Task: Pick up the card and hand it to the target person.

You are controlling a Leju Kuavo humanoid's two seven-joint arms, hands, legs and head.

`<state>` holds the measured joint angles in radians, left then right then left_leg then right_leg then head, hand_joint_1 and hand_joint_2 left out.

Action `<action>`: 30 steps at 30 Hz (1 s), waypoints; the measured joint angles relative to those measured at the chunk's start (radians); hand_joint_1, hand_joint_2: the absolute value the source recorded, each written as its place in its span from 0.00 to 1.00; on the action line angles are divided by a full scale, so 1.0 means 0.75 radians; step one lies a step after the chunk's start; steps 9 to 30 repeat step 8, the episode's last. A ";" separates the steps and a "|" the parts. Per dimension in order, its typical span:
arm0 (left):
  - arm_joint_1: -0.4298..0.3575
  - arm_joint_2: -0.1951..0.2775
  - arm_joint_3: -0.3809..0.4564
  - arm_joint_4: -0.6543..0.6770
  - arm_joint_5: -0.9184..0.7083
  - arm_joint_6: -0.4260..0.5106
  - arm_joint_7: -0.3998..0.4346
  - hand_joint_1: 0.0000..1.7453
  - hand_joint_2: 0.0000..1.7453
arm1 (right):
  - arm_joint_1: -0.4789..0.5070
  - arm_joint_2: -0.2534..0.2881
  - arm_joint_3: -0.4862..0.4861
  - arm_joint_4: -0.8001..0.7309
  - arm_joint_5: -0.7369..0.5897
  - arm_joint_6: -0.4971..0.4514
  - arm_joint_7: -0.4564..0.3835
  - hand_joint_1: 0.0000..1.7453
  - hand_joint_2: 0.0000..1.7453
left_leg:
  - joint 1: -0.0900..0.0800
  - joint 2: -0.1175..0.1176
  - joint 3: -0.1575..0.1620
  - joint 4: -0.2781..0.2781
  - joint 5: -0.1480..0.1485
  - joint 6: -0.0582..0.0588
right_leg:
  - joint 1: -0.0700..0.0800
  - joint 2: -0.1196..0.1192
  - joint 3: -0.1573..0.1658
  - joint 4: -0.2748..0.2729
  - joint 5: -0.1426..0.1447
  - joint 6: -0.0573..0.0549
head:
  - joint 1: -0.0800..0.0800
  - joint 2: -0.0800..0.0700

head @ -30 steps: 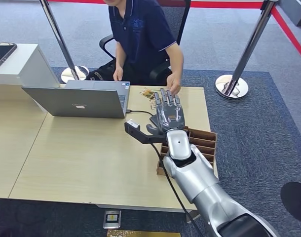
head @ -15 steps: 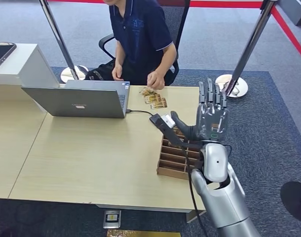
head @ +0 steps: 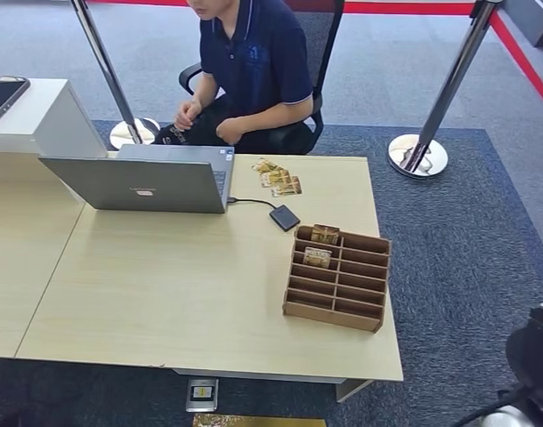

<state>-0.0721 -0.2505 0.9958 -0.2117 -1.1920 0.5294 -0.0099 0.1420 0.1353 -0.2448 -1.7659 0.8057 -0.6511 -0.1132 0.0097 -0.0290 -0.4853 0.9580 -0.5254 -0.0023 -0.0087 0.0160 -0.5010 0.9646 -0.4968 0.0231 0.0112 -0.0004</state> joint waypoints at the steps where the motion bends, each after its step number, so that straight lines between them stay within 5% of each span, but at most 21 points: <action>1: 0.000 -0.001 0.001 0.000 0.004 0.000 0.000 0.00 0.00 | 0.005 0.018 -0.087 0.033 -0.076 0.040 -0.039 0.00 0.00 | 0.000 0.000 0.000 0.000 0.000 0.000 | 0.000 0.000 0.001 0.000 0.000 0.000 | 0.000 0.000; 8: -0.002 -0.002 0.012 0.000 0.028 0.003 -0.006 0.00 0.00 | -0.113 0.008 -0.706 0.702 -0.291 0.175 -0.259 0.00 0.00 | -0.001 0.000 0.002 0.000 0.000 0.001 | -0.001 0.000 0.004 -0.001 0.001 0.001 | 0.000 0.000; 30: -0.002 -0.002 0.012 0.000 0.028 0.003 -0.006 0.00 0.00 | -0.113 0.008 -0.706 0.702 -0.291 0.175 -0.259 0.00 0.00 | -0.001 0.000 0.002 0.000 0.000 0.001 | -0.001 0.000 0.004 -0.001 0.001 0.001 | 0.000 0.000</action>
